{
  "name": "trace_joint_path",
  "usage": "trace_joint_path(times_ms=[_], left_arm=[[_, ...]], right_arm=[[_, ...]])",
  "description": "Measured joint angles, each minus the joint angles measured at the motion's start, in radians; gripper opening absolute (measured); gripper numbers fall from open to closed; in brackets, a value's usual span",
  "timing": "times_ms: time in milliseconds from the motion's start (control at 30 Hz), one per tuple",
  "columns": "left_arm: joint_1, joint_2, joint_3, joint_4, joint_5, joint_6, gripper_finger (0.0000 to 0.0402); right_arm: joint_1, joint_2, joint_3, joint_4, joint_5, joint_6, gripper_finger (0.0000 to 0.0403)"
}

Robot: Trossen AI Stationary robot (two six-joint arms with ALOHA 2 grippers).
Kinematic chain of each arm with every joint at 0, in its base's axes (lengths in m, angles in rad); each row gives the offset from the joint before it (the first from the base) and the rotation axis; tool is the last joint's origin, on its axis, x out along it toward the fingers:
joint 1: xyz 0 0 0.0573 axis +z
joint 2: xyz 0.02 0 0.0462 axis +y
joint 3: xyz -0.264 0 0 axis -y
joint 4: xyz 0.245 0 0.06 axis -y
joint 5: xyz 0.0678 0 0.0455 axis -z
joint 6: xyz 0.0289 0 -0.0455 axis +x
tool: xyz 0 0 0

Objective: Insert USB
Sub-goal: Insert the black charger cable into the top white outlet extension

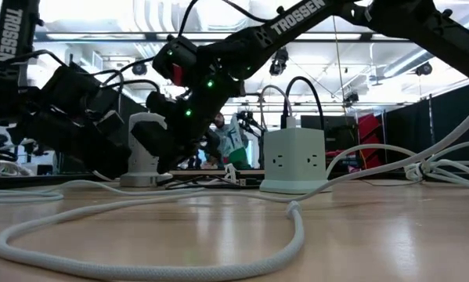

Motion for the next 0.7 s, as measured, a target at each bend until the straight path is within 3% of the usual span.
trace_joint_path(times_ms=[100,233,567,700], left_arm=[[0.0,-0.003,0.0,0.001,0.005,0.002,0.0],[0.0,-0.005,0.0,0.001,0.01,0.001,0.0],[0.0,-0.005,0.0,0.0,0.017,-0.004,0.0],[0.0,-0.004,0.0,0.0,0.017,-0.006,0.0]], right_arm=[[-0.012,-0.024,0.0,-0.036,-0.183,-0.079,0.0],[-0.075,-0.038,0.0,-0.041,-0.444,-0.029,0.0007],[-0.158,-0.037,0.0,-0.057,-0.57,-0.026,0.0124],[-0.159,-0.03,-0.012,-0.058,-0.544,-0.039,0.0122]])
